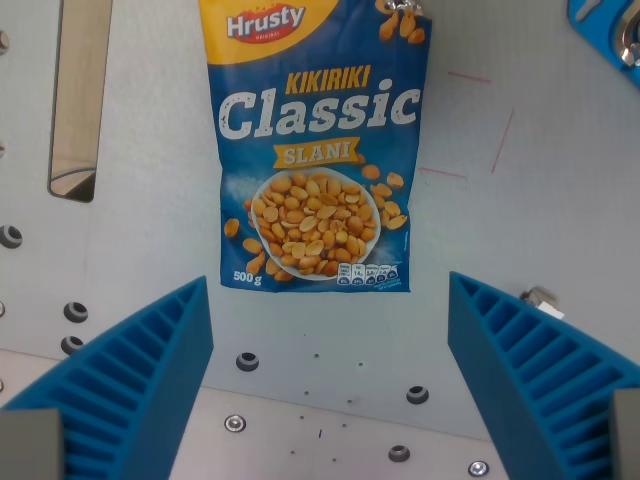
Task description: Move in gripper positive y
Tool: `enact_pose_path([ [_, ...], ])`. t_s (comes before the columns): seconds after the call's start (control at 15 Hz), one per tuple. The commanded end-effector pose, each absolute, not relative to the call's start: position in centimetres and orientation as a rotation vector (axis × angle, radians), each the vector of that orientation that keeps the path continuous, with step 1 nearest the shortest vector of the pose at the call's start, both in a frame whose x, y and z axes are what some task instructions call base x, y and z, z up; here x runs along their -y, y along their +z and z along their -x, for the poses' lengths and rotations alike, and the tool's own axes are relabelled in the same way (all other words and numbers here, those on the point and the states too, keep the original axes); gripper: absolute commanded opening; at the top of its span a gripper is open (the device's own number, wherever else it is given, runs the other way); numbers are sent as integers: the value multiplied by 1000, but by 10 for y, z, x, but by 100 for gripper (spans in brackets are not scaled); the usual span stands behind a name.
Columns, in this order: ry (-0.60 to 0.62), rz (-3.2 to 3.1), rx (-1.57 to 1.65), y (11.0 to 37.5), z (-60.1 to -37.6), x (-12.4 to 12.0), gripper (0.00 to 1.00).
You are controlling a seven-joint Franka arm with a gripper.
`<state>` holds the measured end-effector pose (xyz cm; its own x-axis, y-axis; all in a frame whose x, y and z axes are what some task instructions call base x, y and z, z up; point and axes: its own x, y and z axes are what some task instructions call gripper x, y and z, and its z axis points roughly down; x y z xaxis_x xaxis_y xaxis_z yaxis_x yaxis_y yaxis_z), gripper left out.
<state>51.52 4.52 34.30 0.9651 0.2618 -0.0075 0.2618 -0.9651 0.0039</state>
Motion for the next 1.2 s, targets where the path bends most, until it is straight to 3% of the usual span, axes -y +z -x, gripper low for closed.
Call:
enact_pose_path([
  [0.07, -3, -3109, -414, 345, -516, -40, 100],
  [1.2, -3, -3109, -414, 346, -539, 42, 100],
])
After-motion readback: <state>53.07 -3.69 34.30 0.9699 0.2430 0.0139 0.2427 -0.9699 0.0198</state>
